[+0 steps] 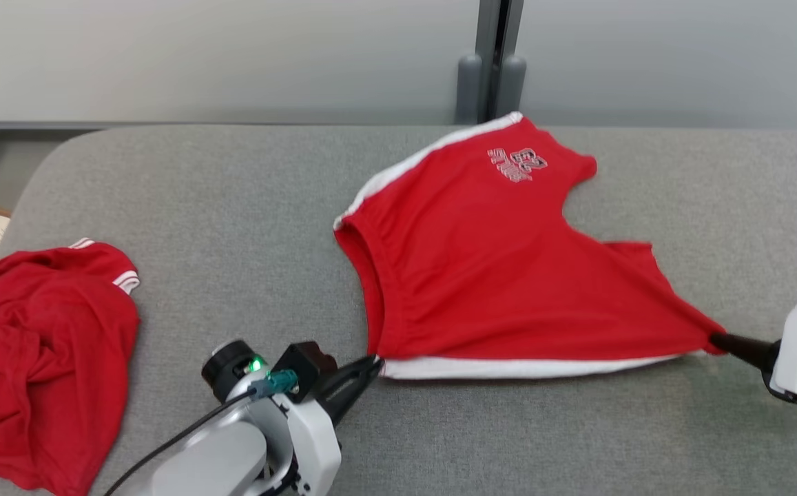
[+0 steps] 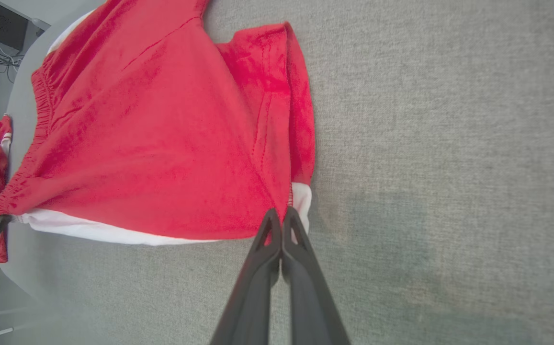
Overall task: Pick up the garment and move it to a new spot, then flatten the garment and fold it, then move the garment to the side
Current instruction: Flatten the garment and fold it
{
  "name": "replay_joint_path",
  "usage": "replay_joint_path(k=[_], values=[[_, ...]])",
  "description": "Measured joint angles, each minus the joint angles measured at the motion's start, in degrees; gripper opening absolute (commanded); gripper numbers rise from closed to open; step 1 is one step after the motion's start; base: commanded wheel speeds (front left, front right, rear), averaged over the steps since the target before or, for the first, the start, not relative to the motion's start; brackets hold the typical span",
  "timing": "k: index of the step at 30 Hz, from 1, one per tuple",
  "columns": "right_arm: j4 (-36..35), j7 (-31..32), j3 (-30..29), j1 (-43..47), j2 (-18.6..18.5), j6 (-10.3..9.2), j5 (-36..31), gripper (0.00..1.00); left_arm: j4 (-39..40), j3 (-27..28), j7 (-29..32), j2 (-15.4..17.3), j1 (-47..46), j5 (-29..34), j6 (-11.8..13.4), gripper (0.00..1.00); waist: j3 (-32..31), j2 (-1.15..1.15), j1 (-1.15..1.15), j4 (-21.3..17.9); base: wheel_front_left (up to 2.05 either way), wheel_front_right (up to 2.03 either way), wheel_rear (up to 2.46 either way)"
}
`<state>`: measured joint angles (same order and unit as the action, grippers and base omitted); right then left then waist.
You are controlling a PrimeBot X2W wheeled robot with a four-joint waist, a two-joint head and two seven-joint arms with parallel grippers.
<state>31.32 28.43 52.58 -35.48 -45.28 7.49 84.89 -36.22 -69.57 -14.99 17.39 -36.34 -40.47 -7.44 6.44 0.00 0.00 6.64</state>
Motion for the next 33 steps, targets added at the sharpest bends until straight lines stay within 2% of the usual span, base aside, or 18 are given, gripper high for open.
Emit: replay_joint_path(k=[10,23,28,33], values=[[-1.98,6.57,1.30,6.93,-3.90,0.01,4.90,0.00,8.03,-3.39,2.25,3.90,6.01,-6.09,0.00,0.00,-6.61,0.00,0.00,1.41,0.00,0.00,0.00],[-9.75,12.01,3.35,13.07,-10.95,0.01,8.82,0.00,21.20,-3.83,8.43,10.16,11.83,-8.14,0.00,0.00,-9.90,0.00,0.00,2.11,0.00,0.00,0.00],[-12.78,11.31,1.68,11.35,-13.50,0.01,9.95,0.00,24.37,-3.46,9.40,11.26,12.55,-9.42,0.02,0.00,-9.56,0.00,0.00,2.38,0.00,0.00,0.00],[-15.22,11.07,-0.27,7.80,-13.02,0.00,13.79,0.00,25.49,-0.98,8.16,11.38,10.19,-9.61,1.09,0.00,-8.65,0.00,0.00,3.35,0.00,0.00,0.00]])
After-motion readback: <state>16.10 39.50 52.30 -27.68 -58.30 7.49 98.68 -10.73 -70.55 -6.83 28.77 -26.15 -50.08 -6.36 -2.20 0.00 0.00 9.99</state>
